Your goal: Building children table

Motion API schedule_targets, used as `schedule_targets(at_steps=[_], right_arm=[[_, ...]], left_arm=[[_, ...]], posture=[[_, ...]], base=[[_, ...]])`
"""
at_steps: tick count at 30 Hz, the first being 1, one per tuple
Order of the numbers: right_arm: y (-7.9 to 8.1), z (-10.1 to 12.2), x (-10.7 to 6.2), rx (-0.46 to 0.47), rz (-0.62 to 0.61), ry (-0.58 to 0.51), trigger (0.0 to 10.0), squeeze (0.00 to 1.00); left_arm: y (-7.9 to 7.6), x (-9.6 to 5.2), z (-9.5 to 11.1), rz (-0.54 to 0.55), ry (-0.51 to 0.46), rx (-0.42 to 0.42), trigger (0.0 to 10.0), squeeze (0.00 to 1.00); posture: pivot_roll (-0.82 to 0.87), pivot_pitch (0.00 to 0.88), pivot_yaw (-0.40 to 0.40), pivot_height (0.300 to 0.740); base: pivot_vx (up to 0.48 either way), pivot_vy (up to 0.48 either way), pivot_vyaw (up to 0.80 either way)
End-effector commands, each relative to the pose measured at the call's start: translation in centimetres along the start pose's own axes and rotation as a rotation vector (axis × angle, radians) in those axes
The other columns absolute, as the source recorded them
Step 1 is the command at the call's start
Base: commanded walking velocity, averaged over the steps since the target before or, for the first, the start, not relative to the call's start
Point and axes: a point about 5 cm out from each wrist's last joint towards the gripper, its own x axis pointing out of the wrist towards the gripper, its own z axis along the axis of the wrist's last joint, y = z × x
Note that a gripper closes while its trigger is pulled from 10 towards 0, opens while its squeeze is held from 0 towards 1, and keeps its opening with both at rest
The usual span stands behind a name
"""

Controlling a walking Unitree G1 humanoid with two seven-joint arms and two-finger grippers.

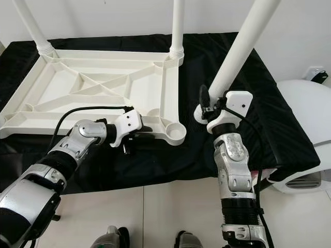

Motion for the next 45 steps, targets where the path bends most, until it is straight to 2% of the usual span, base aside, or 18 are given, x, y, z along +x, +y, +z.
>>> schedule_targets(at_steps=[1, 7, 14, 17, 20, 23, 30, 31, 40, 45], right_arm=[[0.5, 0.4, 0.1, 0.011, 0.057, -0.005, 10.0, 0.00], [0.9, 0.1, -0.4, 0.068, 0.187, 0.051, 10.0, 0.00], [1.4, -0.3, -1.1, 0.118, 0.316, 0.105, 10.0, 0.00], [1.7, -0.4, -1.6, 0.177, 0.439, 0.143, 10.0, 0.00], [1.8, -0.4, -1.6, 0.204, 0.494, 0.152, 10.0, 0.00], [2.0, -0.3, -1.6, 0.221, 0.549, 0.163, 10.0, 0.00], [2.7, 0.1, -1.2, 0.191, 0.670, 0.151, 10.0, 0.00], [3.0, 0.1, -0.9, 0.205, 0.715, 0.150, 10.0, 0.00], [3.6, 0.1, -0.7, 0.259, 0.811, 0.161, 10.0, 0.00], [3.6, -0.9, -1.2, 0.269, 0.829, 0.204, 10.0, 0.00]], left_arm=[[-0.8, -1.0, -1.7, 0.016, 0.005, -0.060, 10.0, 0.00], [-1.6, -1.9, -2.3, -0.022, 0.011, -0.045, 10.0, 0.00], [-1.4, -2.6, -2.4, -0.013, 0.025, -0.024, 10.0, 0.00], [-1.3, -3.1, -2.2, 0.001, 0.019, -0.009, 10.0, 0.00], [-1.6, -3.3, -2.2, 0.003, 0.017, 0.000, 10.0, 0.00], [-2.0, -3.5, -2.2, 0.001, 0.014, 0.003, 10.0, 0.00], [-2.6, -3.7, -1.9, 0.004, 0.000, 0.009, 10.0, 0.00], [-2.8, -3.7, -1.6, 0.010, -0.011, 0.013, 10.0, 0.00], [-3.0, -3.8, -1.2, 0.024, -0.018, 0.012, 10.0, 0.00], [-3.1, -4.0, -1.0, 0.037, -0.021, 0.013, 10.0, 0.00]], posture=[[0.01, 0.185, 0.052, 0.740], [0.01, 0.198, 0.044, 0.740], [0.01, 0.200, 0.039, 0.740], [0.02, 0.200, 0.026, 0.740], [0.02, 0.200, 0.020, 0.740], [0.03, 0.199, 0.013, 0.740], [0.04, 0.195, -0.009, 0.740], [0.04, 0.194, -0.016, 0.740], [0.06, 0.194, -0.032, 0.740], [0.06, 0.200, -0.037, 0.740]], base=[[0.000, 0.000, 0.00], [0.000, 0.000, 0.00], [0.000, 0.000, 0.00], [0.000, 0.000, 0.00], [0.000, 0.000, 0.00], [0.000, 0.000, 0.00], [0.000, 0.000, 0.00], [0.000, 0.000, 0.00], [0.000, 0.000, 0.00], [0.000, 0.000, 0.00]])
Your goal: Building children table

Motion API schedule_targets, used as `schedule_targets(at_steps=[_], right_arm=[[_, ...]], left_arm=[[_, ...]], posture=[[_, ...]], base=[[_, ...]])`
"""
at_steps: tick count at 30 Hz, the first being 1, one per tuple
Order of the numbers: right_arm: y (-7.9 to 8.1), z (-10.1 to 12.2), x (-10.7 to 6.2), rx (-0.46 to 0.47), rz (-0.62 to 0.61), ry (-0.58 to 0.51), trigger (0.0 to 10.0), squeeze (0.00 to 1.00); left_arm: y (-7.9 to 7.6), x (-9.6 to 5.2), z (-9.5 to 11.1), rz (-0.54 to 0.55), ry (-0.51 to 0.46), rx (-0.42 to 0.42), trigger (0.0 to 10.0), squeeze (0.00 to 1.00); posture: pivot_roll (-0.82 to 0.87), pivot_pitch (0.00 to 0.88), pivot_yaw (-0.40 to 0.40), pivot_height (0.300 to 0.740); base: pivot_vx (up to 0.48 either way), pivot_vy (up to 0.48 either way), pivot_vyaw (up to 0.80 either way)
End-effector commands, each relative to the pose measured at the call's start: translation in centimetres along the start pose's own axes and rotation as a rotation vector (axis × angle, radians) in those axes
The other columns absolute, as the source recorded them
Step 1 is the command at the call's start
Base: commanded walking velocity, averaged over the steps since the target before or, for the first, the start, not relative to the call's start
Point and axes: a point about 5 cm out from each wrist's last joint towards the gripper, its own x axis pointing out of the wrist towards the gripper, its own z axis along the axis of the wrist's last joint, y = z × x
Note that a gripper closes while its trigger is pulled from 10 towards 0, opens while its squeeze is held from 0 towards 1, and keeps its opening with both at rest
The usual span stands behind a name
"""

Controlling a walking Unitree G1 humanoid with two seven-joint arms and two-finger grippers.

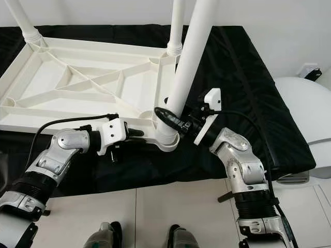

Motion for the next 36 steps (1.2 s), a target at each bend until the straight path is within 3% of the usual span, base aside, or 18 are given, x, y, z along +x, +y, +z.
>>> schedule_targets(at_steps=[1, 9, 16, 22, 27, 36], right_arm=[[0.2, -1.2, -0.3, 0.023, 0.021, 0.048, 10.0, 0.00], [-0.2, -2.6, -1.6, -0.012, -0.006, 0.129, 10.0, 0.00], [-0.5, -3.3, -1.7, -0.010, -0.059, 0.118, 10.0, 0.00], [0.7, -3.7, -0.9, -0.006, -0.031, 0.101, 10.0, 0.00], [2.7, -4.1, -0.6, -0.034, 0.066, 0.129, 10.0, 0.00], [3.5, -3.5, 0.2, -0.079, 0.137, 0.115, 10.0, 0.00]], left_arm=[[-1.2, -0.5, -1.7, 0.022, 0.037, -0.090, 10.0, 0.00], [-1.1, -1.0, -1.5, 0.035, 0.047, -0.091, 10.0, 0.00], [-1.0, -1.1, -1.2, 0.037, 0.044, -0.088, 10.0, 0.00], [-0.8, -1.1, -0.9, 0.039, 0.043, -0.084, 10.0, 0.00], [-0.7, -1.3, -0.9, 0.045, 0.047, -0.086, 10.0, 0.00], [-0.6, -1.3, -0.8, 0.055, 0.048, -0.090, 10.0, 0.00]], posture=[[0.07, 0.205, -0.036, 0.740], [0.07, 0.218, -0.024, 0.740], [0.07, 0.228, -0.018, 0.740], [0.07, 0.235, -0.015, 0.740], [0.07, 0.241, -0.016, 0.740], [0.07, 0.245, -0.021, 0.740]], base=[[0.000, 0.000, 0.00], [0.000, 0.000, 0.00], [0.000, 0.000, 0.00], [0.000, 0.000, 0.00], [0.000, 0.000, 0.00], [0.000, 0.000, 0.00]])
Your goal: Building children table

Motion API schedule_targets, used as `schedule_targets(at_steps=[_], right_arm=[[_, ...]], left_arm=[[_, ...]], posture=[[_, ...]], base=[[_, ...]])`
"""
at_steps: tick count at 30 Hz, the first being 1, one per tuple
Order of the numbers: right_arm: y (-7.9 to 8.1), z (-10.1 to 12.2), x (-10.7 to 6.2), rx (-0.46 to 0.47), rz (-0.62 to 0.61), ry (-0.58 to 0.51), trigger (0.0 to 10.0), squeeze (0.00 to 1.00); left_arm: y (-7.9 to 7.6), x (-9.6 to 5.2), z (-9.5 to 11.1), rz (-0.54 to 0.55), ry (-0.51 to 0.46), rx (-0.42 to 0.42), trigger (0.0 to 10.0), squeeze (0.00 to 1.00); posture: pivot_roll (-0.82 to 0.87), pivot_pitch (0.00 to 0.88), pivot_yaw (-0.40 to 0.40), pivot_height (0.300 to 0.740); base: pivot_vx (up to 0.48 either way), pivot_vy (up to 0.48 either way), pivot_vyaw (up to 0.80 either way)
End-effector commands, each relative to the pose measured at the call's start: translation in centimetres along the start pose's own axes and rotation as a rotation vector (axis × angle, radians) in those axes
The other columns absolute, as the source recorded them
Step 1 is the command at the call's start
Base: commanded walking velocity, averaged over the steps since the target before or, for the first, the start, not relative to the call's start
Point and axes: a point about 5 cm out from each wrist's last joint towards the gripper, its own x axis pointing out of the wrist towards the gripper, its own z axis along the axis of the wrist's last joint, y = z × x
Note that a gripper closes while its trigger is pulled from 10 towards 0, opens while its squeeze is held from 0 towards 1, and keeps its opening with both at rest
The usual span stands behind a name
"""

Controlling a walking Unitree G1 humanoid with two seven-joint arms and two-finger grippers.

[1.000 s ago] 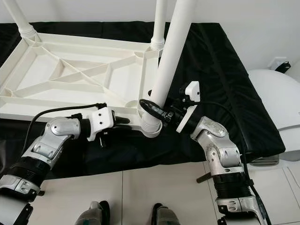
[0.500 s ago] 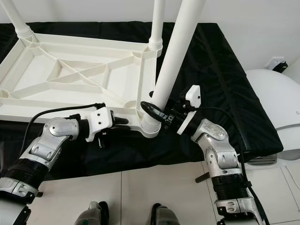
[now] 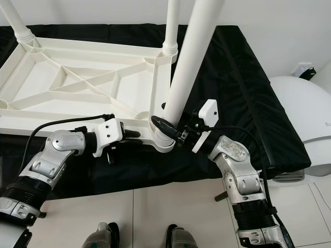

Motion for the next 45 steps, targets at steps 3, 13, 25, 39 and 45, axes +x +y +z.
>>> schedule_targets(at_steps=[3, 13, 25, 39, 45], right_arm=[[2.3, -1.9, 0.8, 0.080, 0.120, 0.071, 10.0, 0.00], [1.3, -3.5, -0.5, 0.101, 0.047, 0.133, 10.0, 0.00], [-1.1, -4.2, -1.3, 0.083, -0.099, 0.158, 10.0, 0.00], [-0.8, -5.3, -2.1, 0.083, -0.015, 0.239, 10.0, 0.00], [-0.8, -5.7, -2.3, 0.085, -0.028, 0.244, 10.0, 0.00]], left_arm=[[-0.3, -0.4, -0.9, 0.044, 0.021, -0.058, 10.0, 0.00], [-0.3, -0.5, -0.8, 0.048, 0.019, -0.055, 10.0, 0.00], [-0.2, -0.7, -0.7, 0.047, 0.019, -0.050, 10.0, 0.00], [-0.1, -0.7, -0.6, 0.047, 0.019, -0.044, 10.0, 0.00], [0.0, -0.8, -0.5, 0.049, 0.020, -0.044, 10.0, 0.00]], posture=[[0.07, 0.242, -0.025, 0.740], [0.07, 0.235, -0.024, 0.740], [0.07, 0.222, -0.015, 0.740], [0.07, 0.219, -0.016, 0.740], [0.08, 0.226, -0.016, 0.740]], base=[[0.000, 0.000, 0.00], [0.000, 0.000, 0.00], [0.000, 0.000, 0.00], [0.000, 0.000, 0.00], [0.000, 0.000, 0.00]])
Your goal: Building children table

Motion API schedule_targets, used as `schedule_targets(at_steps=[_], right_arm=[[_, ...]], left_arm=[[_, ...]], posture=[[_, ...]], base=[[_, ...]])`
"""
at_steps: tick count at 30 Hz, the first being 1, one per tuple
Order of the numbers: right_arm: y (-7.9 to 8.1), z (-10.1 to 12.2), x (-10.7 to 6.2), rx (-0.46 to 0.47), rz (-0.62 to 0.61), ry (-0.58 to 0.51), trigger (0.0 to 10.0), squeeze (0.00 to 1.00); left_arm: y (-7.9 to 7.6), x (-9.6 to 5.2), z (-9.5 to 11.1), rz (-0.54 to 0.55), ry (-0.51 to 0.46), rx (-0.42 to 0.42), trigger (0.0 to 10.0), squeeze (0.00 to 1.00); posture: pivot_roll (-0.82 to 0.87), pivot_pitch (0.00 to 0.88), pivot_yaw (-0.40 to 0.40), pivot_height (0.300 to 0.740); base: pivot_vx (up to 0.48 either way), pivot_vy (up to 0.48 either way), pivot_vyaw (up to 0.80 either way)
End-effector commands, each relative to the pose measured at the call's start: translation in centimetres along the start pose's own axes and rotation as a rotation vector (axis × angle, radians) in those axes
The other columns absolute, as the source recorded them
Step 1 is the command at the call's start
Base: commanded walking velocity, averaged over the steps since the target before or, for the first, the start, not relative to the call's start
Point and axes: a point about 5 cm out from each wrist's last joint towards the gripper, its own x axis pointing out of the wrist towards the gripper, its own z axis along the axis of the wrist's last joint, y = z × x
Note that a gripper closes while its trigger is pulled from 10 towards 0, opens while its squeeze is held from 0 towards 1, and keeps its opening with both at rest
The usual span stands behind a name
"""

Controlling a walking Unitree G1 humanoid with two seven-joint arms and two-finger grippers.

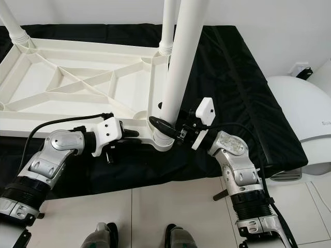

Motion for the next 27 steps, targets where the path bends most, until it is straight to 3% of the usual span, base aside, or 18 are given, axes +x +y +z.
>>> schedule_targets(at_steps=[1, 27], right_arm=[[0.71, -4.83, -2.19, 0.118, -0.049, 0.230, 10.0, 0.00], [1.33, -4.60, -1.92, 0.152, -0.145, 0.163, 10.0, 0.00]], left_arm=[[-0.09, -0.64, -0.55, 0.041, 0.007, -0.025, 10.0, 0.00], [0.03, -0.98, -0.62, 0.043, 0.015, -0.026, 10.0, 0.00]], posture=[[0.08, 0.226, -0.016, 0.740], [0.08, 0.243, -0.007, 0.740]], base=[[0.000, 0.000, 0.00], [0.000, 0.000, 0.00]])
